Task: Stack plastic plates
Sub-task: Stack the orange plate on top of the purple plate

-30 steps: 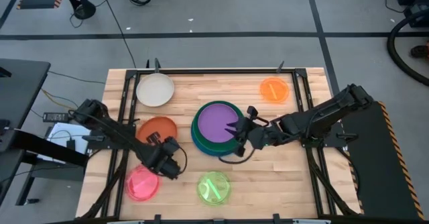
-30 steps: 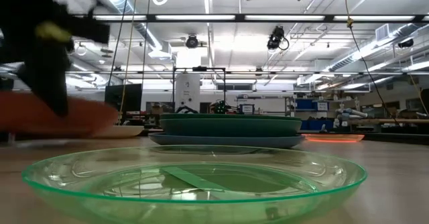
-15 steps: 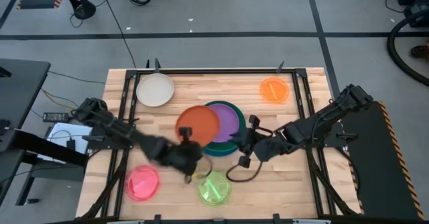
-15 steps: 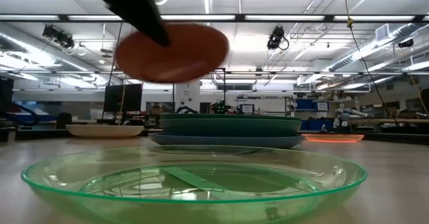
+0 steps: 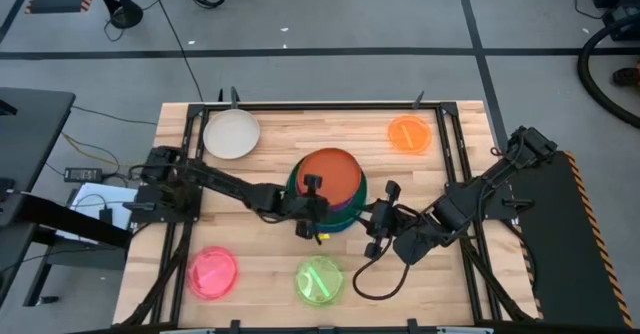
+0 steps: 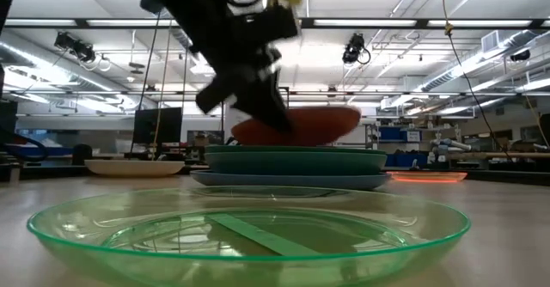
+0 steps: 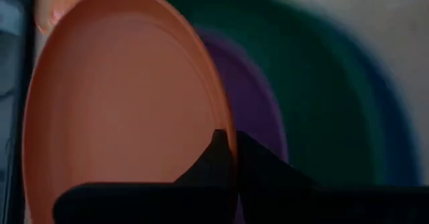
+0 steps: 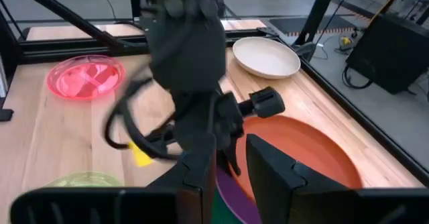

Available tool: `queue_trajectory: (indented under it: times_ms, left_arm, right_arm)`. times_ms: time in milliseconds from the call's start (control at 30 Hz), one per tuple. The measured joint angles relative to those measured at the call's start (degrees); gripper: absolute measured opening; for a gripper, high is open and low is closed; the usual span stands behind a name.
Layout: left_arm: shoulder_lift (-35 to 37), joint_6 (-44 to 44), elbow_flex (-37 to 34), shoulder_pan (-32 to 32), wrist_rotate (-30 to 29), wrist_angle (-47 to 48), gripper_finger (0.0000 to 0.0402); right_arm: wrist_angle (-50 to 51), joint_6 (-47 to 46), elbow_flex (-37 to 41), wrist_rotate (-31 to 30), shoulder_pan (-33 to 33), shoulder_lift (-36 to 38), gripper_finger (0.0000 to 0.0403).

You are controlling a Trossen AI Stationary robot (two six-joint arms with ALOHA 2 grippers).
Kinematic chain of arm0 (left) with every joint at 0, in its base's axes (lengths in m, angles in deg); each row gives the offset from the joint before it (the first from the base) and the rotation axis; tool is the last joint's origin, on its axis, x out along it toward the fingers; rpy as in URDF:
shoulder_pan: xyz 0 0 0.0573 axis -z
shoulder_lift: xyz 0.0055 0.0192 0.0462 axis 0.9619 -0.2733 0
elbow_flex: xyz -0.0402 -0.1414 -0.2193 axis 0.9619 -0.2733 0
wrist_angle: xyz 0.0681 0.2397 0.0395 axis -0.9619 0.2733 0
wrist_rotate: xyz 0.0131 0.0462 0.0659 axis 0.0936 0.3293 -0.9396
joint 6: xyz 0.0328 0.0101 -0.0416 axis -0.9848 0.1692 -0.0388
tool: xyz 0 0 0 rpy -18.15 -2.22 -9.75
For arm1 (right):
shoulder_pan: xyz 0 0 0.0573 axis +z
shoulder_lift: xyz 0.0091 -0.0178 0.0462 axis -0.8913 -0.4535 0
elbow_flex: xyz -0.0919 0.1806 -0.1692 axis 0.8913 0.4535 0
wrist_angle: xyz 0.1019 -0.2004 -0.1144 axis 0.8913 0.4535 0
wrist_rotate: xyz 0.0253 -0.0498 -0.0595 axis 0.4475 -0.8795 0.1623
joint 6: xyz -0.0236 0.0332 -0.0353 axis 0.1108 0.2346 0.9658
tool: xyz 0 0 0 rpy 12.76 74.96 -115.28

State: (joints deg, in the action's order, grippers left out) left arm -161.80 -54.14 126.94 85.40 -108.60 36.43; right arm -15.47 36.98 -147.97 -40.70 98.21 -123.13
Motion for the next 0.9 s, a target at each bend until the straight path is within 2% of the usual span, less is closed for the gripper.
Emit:
queue_trajectory:
  times_ms: [200, 633, 767, 900]
  left_arm:
    - [-1.99, 0.83, 0.26, -0.85, -0.14, 1.24, 0.0016]
    - [-1.46, 4.91, 0.21, -0.10, -0.92, 1.70, 0.0047]
    - [1.86, 4.99, 0.21, -0.19, -0.51, 3.11, 0.0076]
    - [6.23, 7.30, 0.21, -0.17, 2.67, 6.24, 0.0119]
  right_arm:
    - [0.25, -0.23, 0.00, 0.05, 0.00, 0.00, 0.0093]
    - [0.63, -0.39, 0.00, 0.09, -0.07, 0.00, 0.0093]
    - [0.60, -0.38, 0.00, 0.11, -0.05, -0.02, 0.0093]
    - [0.58, 1.25, 0.00, 2.18, -0.07, -0.02, 0.0093]
